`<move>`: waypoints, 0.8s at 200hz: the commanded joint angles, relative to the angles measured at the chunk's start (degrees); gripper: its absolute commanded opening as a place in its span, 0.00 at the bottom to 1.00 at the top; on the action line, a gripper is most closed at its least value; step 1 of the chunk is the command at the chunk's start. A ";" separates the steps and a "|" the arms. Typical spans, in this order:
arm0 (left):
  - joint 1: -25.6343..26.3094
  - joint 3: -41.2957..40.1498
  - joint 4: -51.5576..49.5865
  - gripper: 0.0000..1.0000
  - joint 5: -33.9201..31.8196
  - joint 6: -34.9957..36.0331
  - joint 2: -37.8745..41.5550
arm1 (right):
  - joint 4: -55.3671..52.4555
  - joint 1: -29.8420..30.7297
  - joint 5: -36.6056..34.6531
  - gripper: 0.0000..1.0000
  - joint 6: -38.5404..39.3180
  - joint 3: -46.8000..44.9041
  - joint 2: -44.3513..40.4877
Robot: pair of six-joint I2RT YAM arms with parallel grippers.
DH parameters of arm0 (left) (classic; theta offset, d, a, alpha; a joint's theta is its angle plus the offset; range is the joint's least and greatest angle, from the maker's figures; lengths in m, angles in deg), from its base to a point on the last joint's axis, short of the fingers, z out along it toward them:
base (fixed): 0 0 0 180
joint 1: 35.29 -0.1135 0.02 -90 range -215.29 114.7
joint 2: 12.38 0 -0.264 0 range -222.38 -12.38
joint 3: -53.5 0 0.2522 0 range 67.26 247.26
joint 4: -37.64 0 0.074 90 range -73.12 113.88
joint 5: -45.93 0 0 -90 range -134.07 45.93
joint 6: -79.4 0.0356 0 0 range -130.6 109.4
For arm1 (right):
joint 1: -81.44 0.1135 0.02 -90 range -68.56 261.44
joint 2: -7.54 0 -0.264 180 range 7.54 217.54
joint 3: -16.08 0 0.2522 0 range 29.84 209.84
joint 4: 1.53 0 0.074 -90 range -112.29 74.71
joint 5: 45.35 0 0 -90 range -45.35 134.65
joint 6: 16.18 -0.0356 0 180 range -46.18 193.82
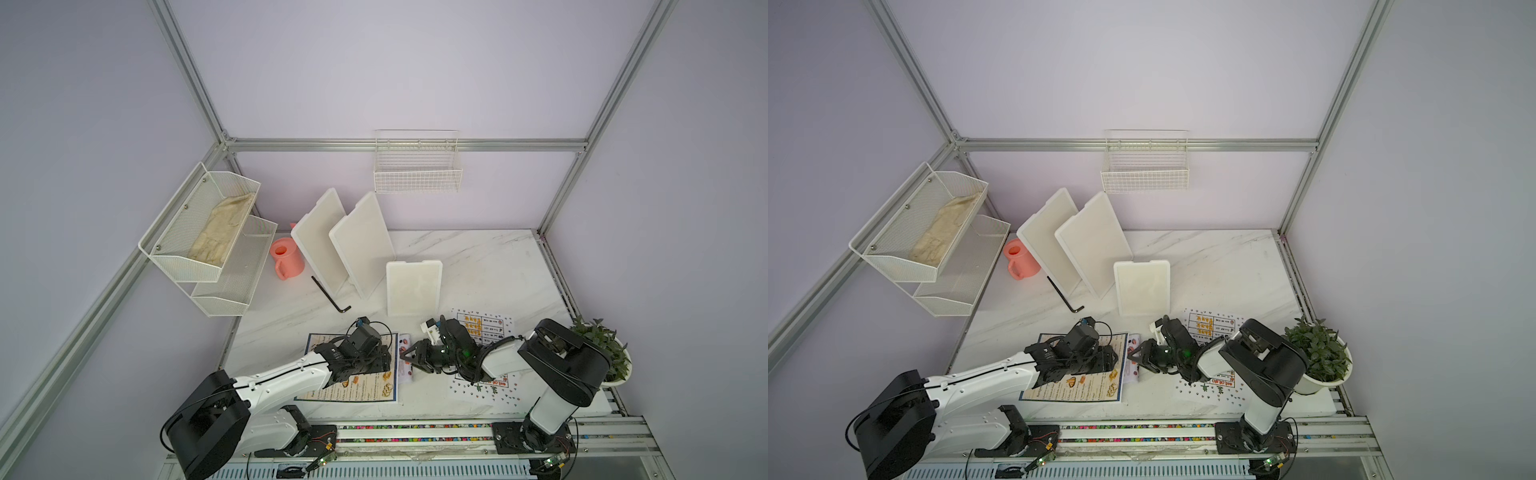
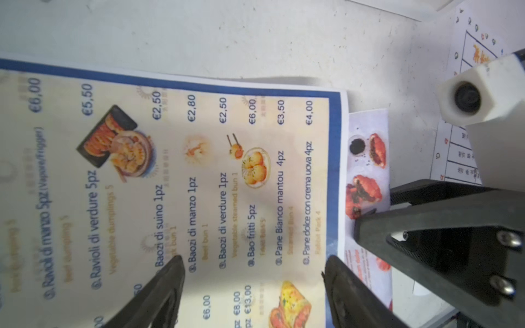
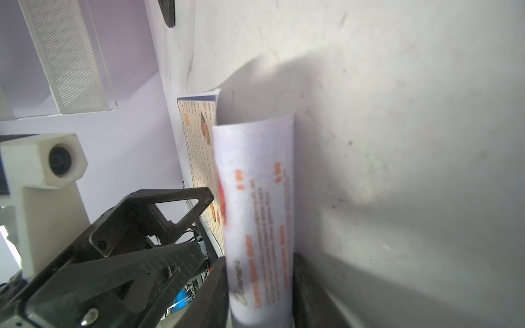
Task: Insert the menus into the narrow rack
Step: Pick up the menu from the center of the board.
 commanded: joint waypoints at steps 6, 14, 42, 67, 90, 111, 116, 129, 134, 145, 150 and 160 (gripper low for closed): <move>0.32 2.75 -2.92 0.80 1.21 1.56 2.45 | -5.90 -0.56 -3.70 0.38 -2.49 -2.29 -2.31; 0.40 3.09 -3.04 0.81 1.58 1.72 2.97 | -5.77 -0.96 -3.77 0.37 -2.76 -2.68 -3.31; 0.55 3.55 -3.05 0.81 1.76 2.06 4.37 | -5.74 -2.49 -3.17 0.36 -3.47 -3.81 -6.63; 0.66 3.96 -3.03 0.82 2.22 2.42 4.11 | -5.81 -4.03 -2.77 0.36 -4.10 -4.94 -9.27; 0.71 4.61 -3.06 0.83 2.54 2.55 2.89 | -5.82 -6.25 -1.94 0.36 -4.43 -6.34 -11.28; 0.75 5.48 -2.97 0.84 2.59 2.82 1.89 | -6.39 -8.50 -1.32 0.36 -4.56 -7.94 -13.90; 0.73 5.66 -2.89 0.85 2.49 2.82 1.78 | -6.80 -9.00 -1.26 0.36 -4.45 -8.12 -14.66; 0.75 6.09 -2.17 0.87 2.51 2.60 1.69 | -8.89 -10.09 -1.21 0.36 -3.67 -8.53 -16.82; 0.71 6.18 -1.68 0.89 2.72 2.39 1.69 | -9.95 -10.40 -1.21 0.36 -3.11 -8.57 -17.72; 0.49 6.37 -0.57 0.95 2.92 1.76 1.87 | -12.31 -11.02 -1.20 0.36 -1.82 -8.41 -19.71; 0.37 6.46 -0.02 0.97 2.92 1.17 1.93 | -13.14 -11.19 -1.20 0.36 -1.25 -8.29 -20.76; 0.01 6.81 0.14 1.00 2.66 -0.77 2.04 | -14.58 -11.52 -1.13 0.36 -0.46 -8.10 -22.23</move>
